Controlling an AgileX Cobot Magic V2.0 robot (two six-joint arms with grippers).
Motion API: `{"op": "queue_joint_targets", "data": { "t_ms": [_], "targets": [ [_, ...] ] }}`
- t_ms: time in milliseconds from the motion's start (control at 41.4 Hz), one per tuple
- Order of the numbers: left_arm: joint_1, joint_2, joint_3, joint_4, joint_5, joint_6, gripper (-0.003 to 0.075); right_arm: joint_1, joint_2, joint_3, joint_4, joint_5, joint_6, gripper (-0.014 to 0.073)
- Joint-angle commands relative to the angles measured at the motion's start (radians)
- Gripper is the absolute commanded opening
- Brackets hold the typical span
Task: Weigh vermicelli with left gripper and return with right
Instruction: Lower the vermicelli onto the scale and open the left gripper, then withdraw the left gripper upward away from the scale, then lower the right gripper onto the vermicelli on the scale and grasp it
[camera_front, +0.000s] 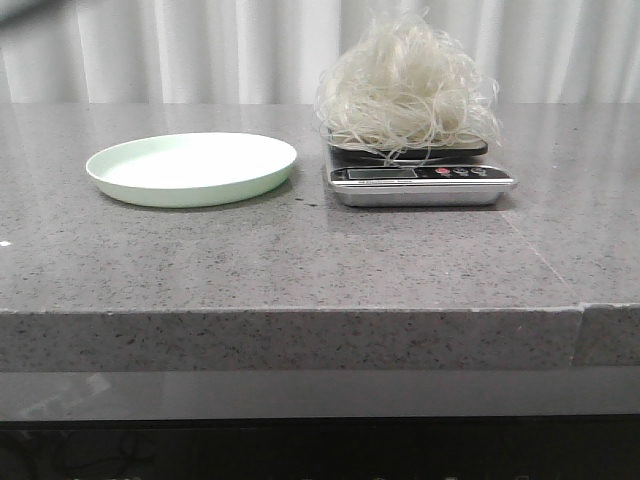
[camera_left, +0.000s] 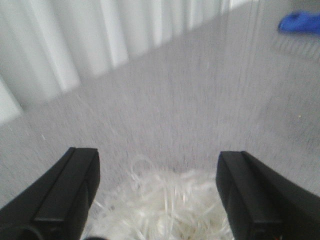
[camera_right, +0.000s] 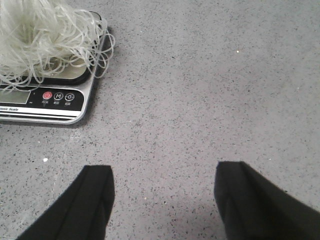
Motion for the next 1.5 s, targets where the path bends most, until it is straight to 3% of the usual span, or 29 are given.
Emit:
{"op": "queue_joint_targets", "data": {
  "t_ms": [0,435,700,1063,1473],
  "targets": [
    [-0.003,-0.15,-0.039,0.0,0.002,0.001,0.0544,-0.004,0.004,-0.033,0.006,-0.061,-0.007,0.0537],
    [-0.003,-0.471,-0.017,0.013,0.439,-0.015,0.0544,0.059,0.004,-0.033,0.047,-0.085,-0.066,0.0537],
    [-0.003,-0.674,0.232,-0.023,0.428,-0.025,0.0544,0.172,0.031,-0.074,0.048,-0.122,-0.07,0.0535],
    [-0.003,-0.963,0.622,-0.029,0.423,-0.029,0.0544,0.293,0.275,-0.238,0.052,-0.124,-0.07,0.0535],
    [-0.003,-1.132,0.744,-0.031,0.448,-0.036,0.0544,0.348,0.647,-0.535,0.052,-0.149,-0.07,0.0535]
  ]
}}
